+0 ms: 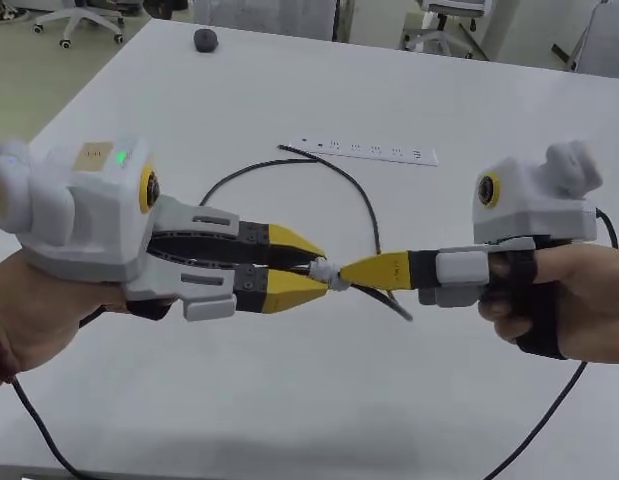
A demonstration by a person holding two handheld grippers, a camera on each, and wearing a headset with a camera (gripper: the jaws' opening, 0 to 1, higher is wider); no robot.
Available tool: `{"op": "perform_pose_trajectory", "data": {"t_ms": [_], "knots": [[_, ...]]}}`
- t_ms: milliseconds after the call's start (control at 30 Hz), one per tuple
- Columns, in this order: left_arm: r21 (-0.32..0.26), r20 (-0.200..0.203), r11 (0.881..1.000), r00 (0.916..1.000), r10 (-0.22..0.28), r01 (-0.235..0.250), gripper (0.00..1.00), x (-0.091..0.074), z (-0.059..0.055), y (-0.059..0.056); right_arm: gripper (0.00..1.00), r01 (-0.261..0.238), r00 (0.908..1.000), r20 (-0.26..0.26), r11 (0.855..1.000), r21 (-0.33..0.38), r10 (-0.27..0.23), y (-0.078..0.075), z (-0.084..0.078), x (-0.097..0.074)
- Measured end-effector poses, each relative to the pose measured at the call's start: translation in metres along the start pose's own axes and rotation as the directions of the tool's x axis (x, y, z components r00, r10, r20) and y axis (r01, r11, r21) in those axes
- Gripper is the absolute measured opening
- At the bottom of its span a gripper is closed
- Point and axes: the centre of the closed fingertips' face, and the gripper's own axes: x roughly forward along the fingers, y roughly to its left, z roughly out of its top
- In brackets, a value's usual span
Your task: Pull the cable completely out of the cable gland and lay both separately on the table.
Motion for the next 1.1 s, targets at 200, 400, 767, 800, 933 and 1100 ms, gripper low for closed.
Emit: {"op": "perform_pose_trajectory", "data": {"t_ms": [200,400,767,800,933,1100], "knots": [[-0.017,0.007,1.000,1.0000,-0.003,0.003,0.15,0.000,0.001,-0.001,0.07,0.002,0.9993,-0.038,0.998,-0.070,-0.004,0.004,-0.001,0.000],[-0.034,-0.016,0.999,0.9998,0.011,-0.012,0.15,0.001,-0.006,0.001,0.07,0.078,0.9896,-0.099,0.968,-0.239,-0.104,-0.002,-0.004,0.000],[-0.082,-0.036,0.996,0.9986,0.038,-0.041,0.15,0.002,-0.014,0.006,0.07,0.159,0.9392,-0.149,0.777,-0.609,-0.309,-0.008,-0.008,0.001],[-0.088,-0.036,0.995,0.9985,0.040,-0.043,0.15,0.002,-0.015,0.006,0.07,0.164,0.9366,-0.146,0.766,-0.621,-0.319,-0.009,-0.007,0.001],[-0.096,-0.045,0.994,0.9978,0.048,-0.053,0.15,0.001,-0.017,0.008,0.07,0.173,0.9232,-0.143,0.717,-0.675,-0.357,-0.012,-0.009,0.002],[-0.107,-0.058,0.992,0.9965,0.060,-0.066,0.15,0.001,-0.022,0.009,0.07,0.168,0.8785,-0.140,0.570,-0.804,-0.457,-0.019,-0.010,0.004]]}}
